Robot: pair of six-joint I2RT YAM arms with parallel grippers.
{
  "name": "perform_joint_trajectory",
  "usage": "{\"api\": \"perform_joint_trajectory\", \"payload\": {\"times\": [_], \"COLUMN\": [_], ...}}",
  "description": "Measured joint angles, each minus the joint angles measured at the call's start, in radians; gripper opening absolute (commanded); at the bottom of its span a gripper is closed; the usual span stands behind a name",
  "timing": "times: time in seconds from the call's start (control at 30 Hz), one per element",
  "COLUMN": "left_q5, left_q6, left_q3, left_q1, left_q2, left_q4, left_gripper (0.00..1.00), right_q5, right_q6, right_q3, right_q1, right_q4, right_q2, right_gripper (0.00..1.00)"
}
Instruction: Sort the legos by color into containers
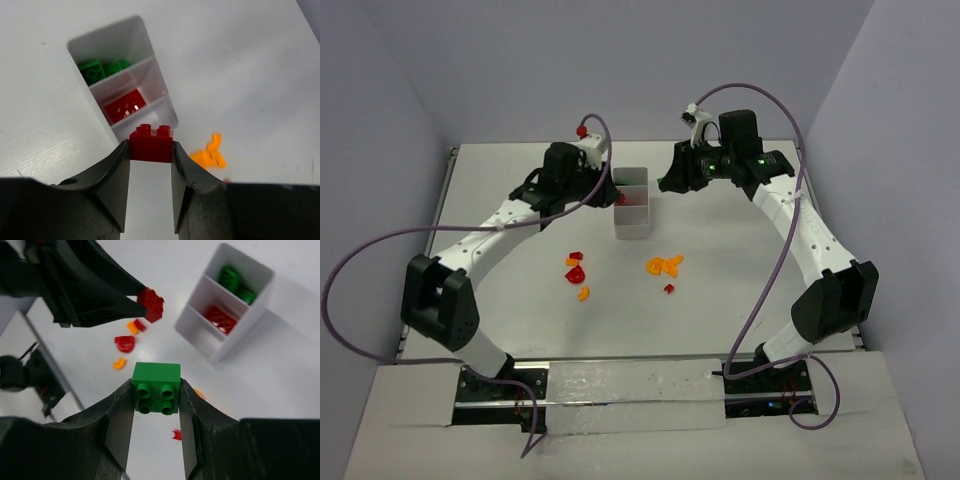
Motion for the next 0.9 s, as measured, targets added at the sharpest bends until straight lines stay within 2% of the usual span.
{"api": "perform_joint_trajectory", "payload": {"times": [0.17, 0.37, 0.6, 0.67, 0.9], "left_q5": [-0.218, -0.348, -0.41, -0.412, -0.412], "left_q6": [-0.079, -0.126, -0.142, -0.143, -0.154], "left_q3": [0.073, 0.147, 0.217, 0.23, 0.25], "left_q1": [-0.076, -0.097, -0.096, -0.096, -0.097], "left_q2": [0.097, 0.225, 0.314, 0.325, 0.327], "left_q4": [0.027, 0.024, 0.002, -0.005, -0.018], "left_gripper": [0.0, 0.0, 0.29, 0.44, 0.76], "right_q5": [0.154, 0.296, 0.366, 0.379, 0.418], "right_q6": [0.035, 0.048, 0.049, 0.049, 0.049], "right_q3": [-0.009, -0.009, -0.009, -0.009, -0.007], "right_q1": [-0.007, -0.009, -0.009, -0.009, -0.009], "right_q4": [0.03, 0.054, 0.073, 0.08, 0.094], "right_q2": [0.0, 0.0, 0.0, 0.0, 0.016], "right_gripper": [0.0, 0.0, 0.0, 0.0, 0.0]}}
